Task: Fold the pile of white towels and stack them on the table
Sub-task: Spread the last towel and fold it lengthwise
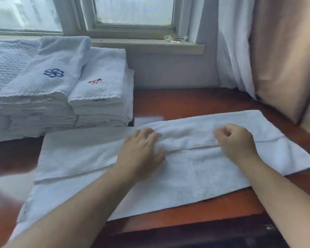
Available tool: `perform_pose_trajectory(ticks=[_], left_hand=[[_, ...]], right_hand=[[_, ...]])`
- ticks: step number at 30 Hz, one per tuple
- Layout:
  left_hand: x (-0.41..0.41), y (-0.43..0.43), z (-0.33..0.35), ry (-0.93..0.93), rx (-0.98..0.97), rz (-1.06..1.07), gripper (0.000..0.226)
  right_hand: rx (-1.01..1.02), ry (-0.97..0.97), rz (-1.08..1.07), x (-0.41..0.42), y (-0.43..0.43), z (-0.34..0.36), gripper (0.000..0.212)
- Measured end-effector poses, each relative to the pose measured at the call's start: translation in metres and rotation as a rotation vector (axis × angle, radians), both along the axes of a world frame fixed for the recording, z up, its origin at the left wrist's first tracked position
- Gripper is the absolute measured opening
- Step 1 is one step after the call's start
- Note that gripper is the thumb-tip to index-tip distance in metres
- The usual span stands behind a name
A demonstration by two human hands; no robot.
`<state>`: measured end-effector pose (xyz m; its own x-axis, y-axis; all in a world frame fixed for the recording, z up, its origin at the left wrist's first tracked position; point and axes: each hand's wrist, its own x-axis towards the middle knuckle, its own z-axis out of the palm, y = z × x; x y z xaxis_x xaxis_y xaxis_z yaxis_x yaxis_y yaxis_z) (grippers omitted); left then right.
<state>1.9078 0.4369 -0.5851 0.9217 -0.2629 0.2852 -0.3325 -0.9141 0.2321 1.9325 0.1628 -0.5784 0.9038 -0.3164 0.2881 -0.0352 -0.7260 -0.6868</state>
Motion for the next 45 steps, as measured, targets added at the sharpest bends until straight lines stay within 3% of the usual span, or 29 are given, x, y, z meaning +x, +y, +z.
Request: perform_pose_trajectory(ticks=[2,4,9,13,16,19,21,24,27,30,33,35,37,40,45], left_hand=[[0.011,-0.042,0.001,0.005,0.059,-0.121,0.056],[0.021,-0.078,0.003,0.041,0.083,-0.146,0.054],[0.038,-0.124,-0.001,-0.041,0.283,-0.112,0.008],[0.038,-0.124,-0.004,-0.095,0.290,-0.115,0.017],[0.035,-0.117,-0.011,-0.241,0.174,-0.135,0.009],[0.034,-0.115,-0.014,-0.352,0.084,-0.224,0.007],[0.034,-0.116,-0.016,-0.282,0.074,-0.304,0.017],[0.028,-0.115,-0.018,-0.127,0.079,-0.360,0.035],[0.026,-0.109,-0.021,-0.002,0.056,-0.365,0.047],[0.029,-0.106,-0.026,0.085,0.102,-0.374,0.057],[0.029,-0.105,-0.026,0.086,0.122,-0.375,0.059],[0.029,-0.105,-0.025,0.094,0.142,-0.375,0.058],[0.029,-0.104,-0.025,0.112,0.166,-0.373,0.061],[0.027,-0.102,-0.024,0.154,0.202,-0.405,0.069],[0.014,-0.097,-0.023,0.184,0.231,-0.408,0.070]], right_hand=[[0.093,0.008,-0.200,0.005,-0.042,-0.002,0.031],[0.055,0.044,-0.322,0.011,-0.076,-0.006,0.021],[-0.014,0.251,-0.493,0.043,-0.122,-0.003,0.060],[-0.088,0.399,-0.546,0.070,-0.145,0.002,0.076],[-0.192,0.353,-0.539,0.080,-0.162,0.000,0.050],[-0.304,0.142,-0.517,0.082,-0.170,0.001,0.031],[-0.250,0.044,-0.501,0.082,-0.174,0.004,0.028],[-0.217,0.134,-0.512,0.083,-0.180,0.003,0.025],[-0.258,0.276,-0.554,0.082,-0.176,0.002,0.027],[-0.388,0.225,-0.593,0.076,-0.169,0.004,0.035],[-0.477,0.037,-0.529,0.065,-0.164,0.010,0.036],[-0.453,-0.019,-0.376,0.057,-0.156,0.011,0.034],[-0.420,0.118,-0.157,0.046,-0.145,0.003,0.046],[-0.503,0.509,0.022,0.033,-0.138,-0.016,0.072],[-0.531,0.568,0.021,0.018,-0.136,-0.021,0.075]])
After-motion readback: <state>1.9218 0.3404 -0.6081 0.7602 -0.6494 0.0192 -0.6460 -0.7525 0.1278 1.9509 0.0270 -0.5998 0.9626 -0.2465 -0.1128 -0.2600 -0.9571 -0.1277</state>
